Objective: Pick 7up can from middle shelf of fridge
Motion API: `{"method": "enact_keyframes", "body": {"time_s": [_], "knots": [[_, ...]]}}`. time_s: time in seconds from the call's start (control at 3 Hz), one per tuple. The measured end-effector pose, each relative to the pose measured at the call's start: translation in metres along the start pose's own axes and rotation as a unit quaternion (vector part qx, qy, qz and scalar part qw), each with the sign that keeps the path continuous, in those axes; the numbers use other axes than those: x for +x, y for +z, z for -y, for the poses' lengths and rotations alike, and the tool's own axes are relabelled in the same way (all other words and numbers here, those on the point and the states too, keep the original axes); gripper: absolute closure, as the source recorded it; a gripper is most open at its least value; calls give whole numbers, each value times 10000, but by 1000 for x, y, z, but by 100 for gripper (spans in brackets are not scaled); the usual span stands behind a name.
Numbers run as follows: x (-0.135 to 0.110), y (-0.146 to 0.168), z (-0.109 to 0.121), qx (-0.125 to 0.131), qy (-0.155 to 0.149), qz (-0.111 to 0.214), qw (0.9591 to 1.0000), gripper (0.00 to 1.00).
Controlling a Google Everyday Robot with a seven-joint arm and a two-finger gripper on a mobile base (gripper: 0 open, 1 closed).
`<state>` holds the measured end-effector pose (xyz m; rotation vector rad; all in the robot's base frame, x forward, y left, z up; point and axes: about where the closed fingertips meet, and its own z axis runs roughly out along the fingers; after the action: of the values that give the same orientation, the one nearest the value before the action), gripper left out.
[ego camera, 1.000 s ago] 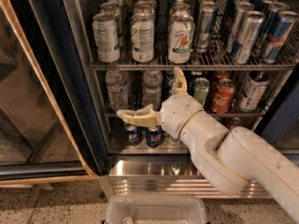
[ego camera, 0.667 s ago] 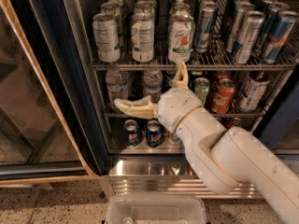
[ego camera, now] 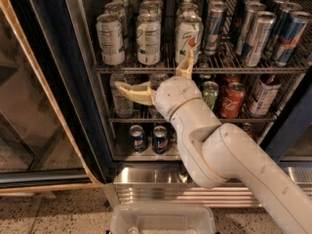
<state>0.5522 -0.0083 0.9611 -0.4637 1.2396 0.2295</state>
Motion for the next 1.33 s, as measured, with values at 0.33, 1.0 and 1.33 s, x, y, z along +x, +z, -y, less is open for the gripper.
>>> {"method": "enact_keyframes", "body": {"time_s": [0.33,1.0,1.33], "knots": [[-2,18,6,175,-5,-68,9998,0],[-2,25,1,102,21,32,9999,0],[-3,33,-5,73,41,168,9998,0]]}}
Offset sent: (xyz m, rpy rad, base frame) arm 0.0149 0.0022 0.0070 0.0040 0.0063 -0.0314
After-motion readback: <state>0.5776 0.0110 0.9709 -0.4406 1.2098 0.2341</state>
